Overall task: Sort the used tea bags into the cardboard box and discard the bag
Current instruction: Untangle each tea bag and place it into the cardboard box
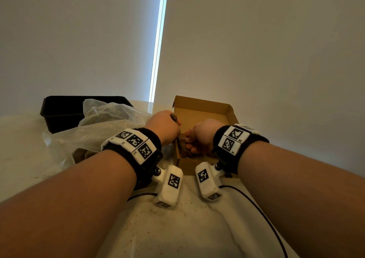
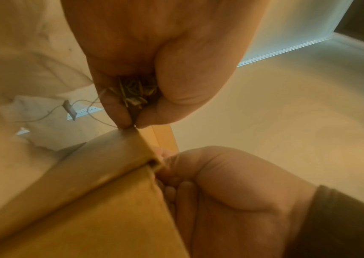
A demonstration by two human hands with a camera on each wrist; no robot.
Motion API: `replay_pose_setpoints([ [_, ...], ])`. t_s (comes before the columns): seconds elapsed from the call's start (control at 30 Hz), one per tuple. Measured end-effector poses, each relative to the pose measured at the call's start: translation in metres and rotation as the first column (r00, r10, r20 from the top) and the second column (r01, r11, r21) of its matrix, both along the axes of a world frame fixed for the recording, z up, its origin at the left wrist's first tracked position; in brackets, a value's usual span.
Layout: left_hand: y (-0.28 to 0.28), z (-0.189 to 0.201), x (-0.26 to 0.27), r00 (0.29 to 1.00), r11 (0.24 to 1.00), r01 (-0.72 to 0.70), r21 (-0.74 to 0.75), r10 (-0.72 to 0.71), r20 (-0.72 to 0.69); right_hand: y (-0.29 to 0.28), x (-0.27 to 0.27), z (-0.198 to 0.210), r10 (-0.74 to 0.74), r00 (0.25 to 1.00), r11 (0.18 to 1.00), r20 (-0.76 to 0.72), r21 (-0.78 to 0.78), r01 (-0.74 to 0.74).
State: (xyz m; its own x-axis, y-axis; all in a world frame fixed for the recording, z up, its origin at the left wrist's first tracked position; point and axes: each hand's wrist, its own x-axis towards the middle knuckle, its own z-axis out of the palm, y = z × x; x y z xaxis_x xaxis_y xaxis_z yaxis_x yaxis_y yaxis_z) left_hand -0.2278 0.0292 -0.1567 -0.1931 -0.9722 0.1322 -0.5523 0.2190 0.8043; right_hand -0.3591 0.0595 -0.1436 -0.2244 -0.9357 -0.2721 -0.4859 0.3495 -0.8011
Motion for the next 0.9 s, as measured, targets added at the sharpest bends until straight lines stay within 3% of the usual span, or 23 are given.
replay_pose_setpoints([
  [0.17,-0.001,0.0,-0.001,1.0,1.0,-0.014,-0.015,0.014,0.004,0.001,0.002,0.004,-0.024,1.0,0.999,-0.017,-0.028,0.024],
  [0.27,0.001,0.0,-0.001,0.998,0.999,-0.036,-0.03,0.034,-0.061,0.006,0.008,0.011,-0.102,0.993,0.991,0.063,0.091,0.096],
  [0.33,0.003,0.001,-0.001,0.987,0.997,-0.053,-0.051,0.044,-0.156,0.011,0.009,0.02,-0.13,0.989,0.981,0.073,0.152,0.118],
  [0.43,0.007,0.002,0.001,0.931,0.997,-0.037,-0.072,0.009,-0.365,0.02,0.009,0.031,-0.136,0.989,0.986,0.05,0.1,0.131],
  [0.57,0.011,0.011,0.001,0.739,0.999,0.035,0.008,-0.02,-0.674,0.025,0.002,0.032,-0.174,0.953,0.975,0.247,-0.093,0.202],
  [0.7,0.016,0.015,-0.001,0.42,0.965,0.22,0.143,0.038,-0.907,0.03,-0.003,0.032,-0.144,0.842,0.921,0.52,-0.241,0.307],
  [0.77,0.018,0.016,-0.003,0.349,0.958,0.261,0.119,0.021,-0.937,0.032,-0.003,0.03,-0.125,0.785,0.916,0.607,-0.232,0.326],
  [0.9,0.019,0.018,-0.007,0.29,0.955,0.284,0.087,0.001,-0.957,0.037,0.0,0.019,-0.066,0.715,0.92,0.696,-0.236,0.314],
])
